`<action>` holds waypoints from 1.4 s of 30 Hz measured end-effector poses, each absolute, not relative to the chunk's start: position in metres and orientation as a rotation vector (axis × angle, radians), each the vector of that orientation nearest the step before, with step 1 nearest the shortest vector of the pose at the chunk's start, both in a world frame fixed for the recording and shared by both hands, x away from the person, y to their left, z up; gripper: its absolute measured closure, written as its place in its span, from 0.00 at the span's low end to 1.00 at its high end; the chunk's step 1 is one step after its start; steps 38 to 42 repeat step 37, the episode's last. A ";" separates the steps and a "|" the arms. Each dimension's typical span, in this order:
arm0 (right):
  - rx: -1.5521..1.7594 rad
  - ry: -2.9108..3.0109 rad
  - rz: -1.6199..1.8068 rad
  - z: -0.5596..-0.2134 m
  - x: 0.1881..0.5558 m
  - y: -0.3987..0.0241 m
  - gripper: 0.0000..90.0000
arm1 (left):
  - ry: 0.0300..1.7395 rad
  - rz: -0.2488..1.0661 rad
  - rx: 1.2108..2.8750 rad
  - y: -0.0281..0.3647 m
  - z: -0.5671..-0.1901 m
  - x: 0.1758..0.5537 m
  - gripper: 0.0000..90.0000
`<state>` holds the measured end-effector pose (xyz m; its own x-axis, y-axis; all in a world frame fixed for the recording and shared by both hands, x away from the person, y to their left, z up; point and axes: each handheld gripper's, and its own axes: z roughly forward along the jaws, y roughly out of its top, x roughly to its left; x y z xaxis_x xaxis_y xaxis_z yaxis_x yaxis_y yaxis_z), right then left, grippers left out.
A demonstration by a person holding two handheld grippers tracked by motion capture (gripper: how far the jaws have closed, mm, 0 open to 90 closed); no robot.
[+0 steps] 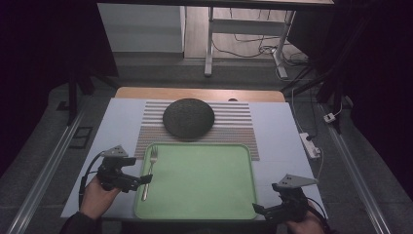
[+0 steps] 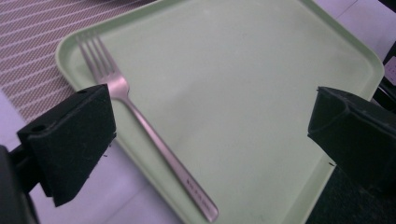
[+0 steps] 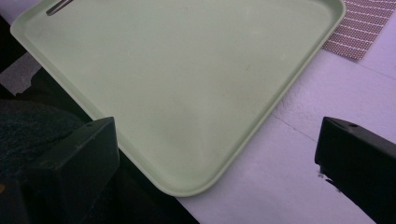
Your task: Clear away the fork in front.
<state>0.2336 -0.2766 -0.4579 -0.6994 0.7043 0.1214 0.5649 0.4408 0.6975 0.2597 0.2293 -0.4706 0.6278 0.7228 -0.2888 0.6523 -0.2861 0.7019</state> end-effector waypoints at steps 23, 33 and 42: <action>1.125 2.505 1.099 -0.458 0.234 -0.277 0.00 | 1.179 0.184 1.931 0.274 -0.476 0.210 0.00; 1.121 2.507 1.092 -0.458 0.234 -0.276 0.00 | 1.224 0.228 2.001 0.274 -0.476 0.201 0.00; 1.119 2.514 1.086 -0.459 0.235 -0.276 0.00 | 1.247 0.213 1.996 0.274 -0.476 0.203 0.00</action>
